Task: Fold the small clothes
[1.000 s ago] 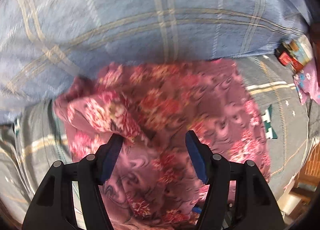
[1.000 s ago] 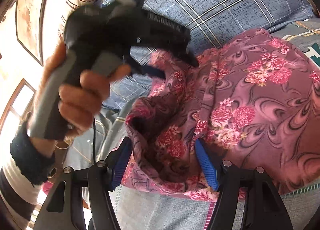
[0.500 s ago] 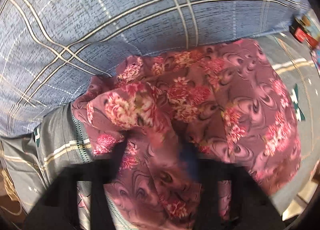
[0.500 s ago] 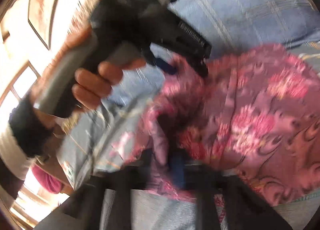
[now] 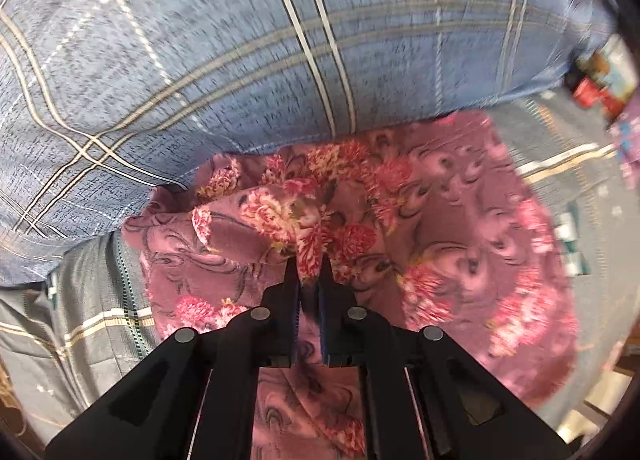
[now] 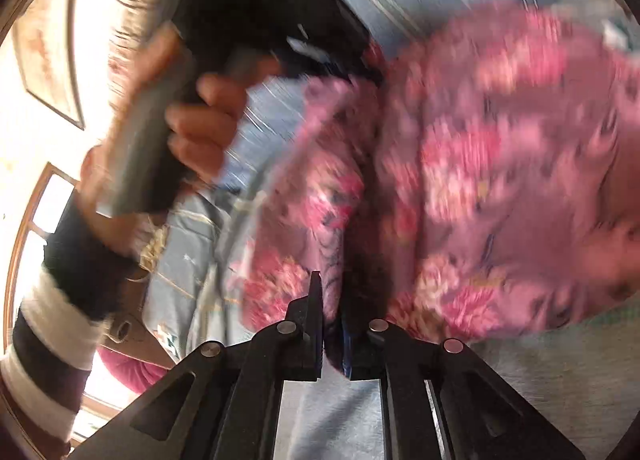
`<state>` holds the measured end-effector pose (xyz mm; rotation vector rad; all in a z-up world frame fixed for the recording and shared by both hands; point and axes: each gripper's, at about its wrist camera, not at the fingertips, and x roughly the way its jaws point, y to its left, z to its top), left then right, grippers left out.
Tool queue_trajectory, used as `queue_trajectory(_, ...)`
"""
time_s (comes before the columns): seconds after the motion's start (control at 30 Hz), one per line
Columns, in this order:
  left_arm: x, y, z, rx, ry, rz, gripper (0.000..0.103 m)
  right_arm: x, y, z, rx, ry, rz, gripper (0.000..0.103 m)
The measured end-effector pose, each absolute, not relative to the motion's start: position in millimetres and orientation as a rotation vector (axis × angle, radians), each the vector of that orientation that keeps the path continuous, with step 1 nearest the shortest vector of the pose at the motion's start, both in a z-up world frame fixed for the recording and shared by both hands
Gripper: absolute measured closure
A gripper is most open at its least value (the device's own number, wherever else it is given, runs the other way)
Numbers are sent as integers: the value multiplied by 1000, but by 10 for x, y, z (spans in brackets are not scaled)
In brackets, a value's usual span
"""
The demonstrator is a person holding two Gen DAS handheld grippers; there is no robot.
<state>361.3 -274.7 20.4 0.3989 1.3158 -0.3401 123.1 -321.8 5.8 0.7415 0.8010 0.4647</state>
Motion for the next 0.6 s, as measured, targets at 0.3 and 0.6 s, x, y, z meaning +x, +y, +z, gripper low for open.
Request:
queue_trajectory(0.3,3386,-2723,467,431,1351,-424,25,1430,-3129,-55,724,790,345,40)
queue_trajectory(0.6,3215,-2929,-99,578,1397,-302,25,1516,-2962,-127,714,783,427,47)
